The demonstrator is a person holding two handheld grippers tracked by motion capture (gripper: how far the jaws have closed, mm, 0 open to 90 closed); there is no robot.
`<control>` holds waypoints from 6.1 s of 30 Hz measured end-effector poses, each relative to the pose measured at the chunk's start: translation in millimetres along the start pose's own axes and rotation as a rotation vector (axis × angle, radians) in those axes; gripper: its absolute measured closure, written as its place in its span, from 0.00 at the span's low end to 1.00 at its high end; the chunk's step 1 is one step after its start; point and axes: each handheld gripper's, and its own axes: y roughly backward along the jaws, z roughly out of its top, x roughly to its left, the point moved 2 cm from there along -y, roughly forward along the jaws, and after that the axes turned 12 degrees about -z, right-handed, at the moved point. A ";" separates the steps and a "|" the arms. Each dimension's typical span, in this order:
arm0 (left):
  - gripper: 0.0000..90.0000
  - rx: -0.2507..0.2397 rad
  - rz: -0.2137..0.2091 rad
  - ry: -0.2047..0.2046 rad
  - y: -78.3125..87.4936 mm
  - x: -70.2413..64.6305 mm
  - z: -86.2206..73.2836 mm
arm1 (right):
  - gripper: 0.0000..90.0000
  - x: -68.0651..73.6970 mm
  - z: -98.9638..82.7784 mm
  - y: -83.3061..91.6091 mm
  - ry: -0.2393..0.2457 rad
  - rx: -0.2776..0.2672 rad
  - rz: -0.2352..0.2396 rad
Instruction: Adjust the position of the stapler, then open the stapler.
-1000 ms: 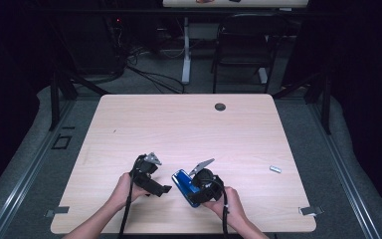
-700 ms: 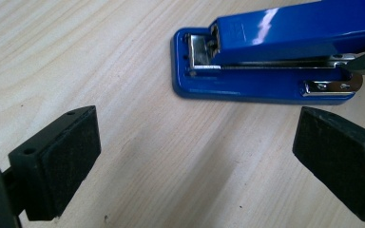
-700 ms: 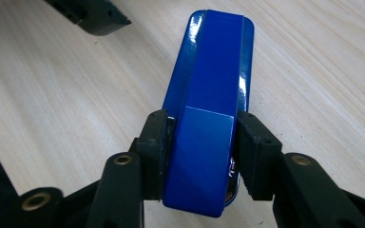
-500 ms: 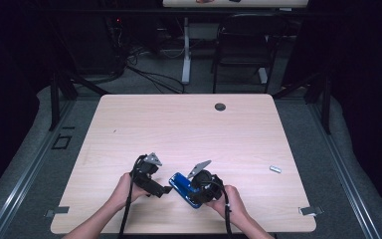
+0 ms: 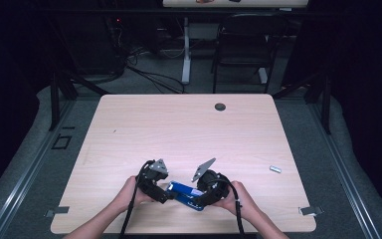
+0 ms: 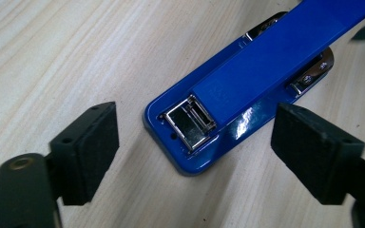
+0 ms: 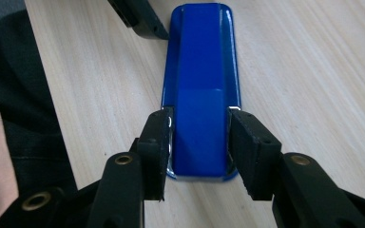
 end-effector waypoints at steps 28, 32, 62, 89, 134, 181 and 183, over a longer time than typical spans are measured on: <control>0.46 -0.013 0.014 -0.041 -8.6 -6.4 -2.7 | 0.73 3.1 -8.0 1.7 0.031 0.060 -0.056; 0.46 -0.021 0.009 -0.029 -8.7 -8.0 -2.4 | 0.73 4.7 -7.1 2.6 0.070 0.066 -0.082; 0.57 -0.026 0.047 -0.018 -20.2 -24.4 3.6 | 0.65 -21.5 -21.6 9.9 0.010 0.111 -0.152; 0.61 -0.036 0.068 -0.032 -25.9 -30.5 8.2 | 0.71 -29.6 -27.6 7.9 0.014 0.121 -0.186; 0.26 -0.087 -0.005 -0.103 -27.9 -33.4 47.9 | 1.00 -42.9 -52.5 8.1 -0.363 0.170 -0.043; 0.64 -0.051 -0.045 -0.230 -70.7 -44.5 80.9 | 1.00 -45.2 -51.8 -1.6 -0.361 0.182 -0.035; 0.64 -0.048 -0.052 -0.238 -70.2 -44.3 80.9 | 1.00 -45.2 -51.9 -1.8 -0.362 0.178 -0.036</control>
